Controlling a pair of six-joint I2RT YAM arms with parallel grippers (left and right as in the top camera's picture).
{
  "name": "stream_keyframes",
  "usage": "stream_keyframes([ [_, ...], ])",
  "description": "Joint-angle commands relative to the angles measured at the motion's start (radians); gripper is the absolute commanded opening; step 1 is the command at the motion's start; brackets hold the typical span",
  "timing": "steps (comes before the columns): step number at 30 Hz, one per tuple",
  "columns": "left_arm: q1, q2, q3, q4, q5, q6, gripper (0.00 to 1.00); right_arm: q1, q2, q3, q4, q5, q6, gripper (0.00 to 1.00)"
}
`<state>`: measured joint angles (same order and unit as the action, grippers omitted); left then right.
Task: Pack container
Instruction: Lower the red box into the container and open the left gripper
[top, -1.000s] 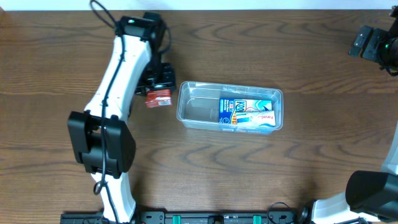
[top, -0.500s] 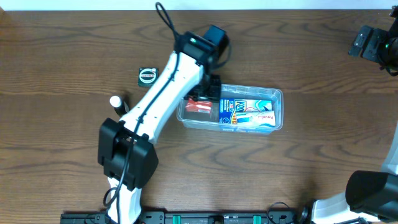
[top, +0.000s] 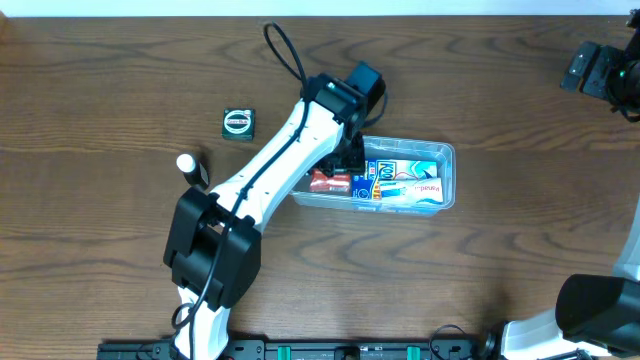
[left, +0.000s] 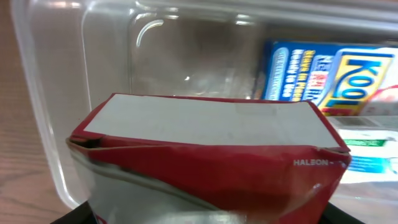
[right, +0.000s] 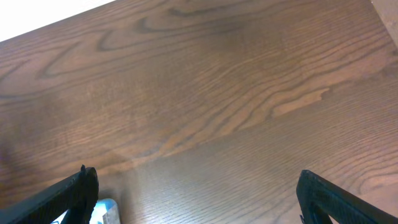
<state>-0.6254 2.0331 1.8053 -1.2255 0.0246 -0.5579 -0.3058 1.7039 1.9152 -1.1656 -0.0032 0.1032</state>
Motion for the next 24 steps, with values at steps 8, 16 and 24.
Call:
stream_keyframes([
  [8, 0.001, -0.017, -0.151, 0.145, -0.007, -0.047, 0.69, -0.002, -0.009, 0.009, -0.002, 0.006, 0.013, 0.99],
  [16, 0.001, -0.016, -0.198, 0.222, -0.007, -0.047, 0.70, -0.002, -0.009, 0.009, -0.002, 0.006, 0.013, 0.99],
  [24, 0.001, -0.013, -0.201, 0.245, -0.007, -0.046, 0.69, -0.002, -0.009, 0.009, -0.002, 0.006, 0.012, 0.99],
])
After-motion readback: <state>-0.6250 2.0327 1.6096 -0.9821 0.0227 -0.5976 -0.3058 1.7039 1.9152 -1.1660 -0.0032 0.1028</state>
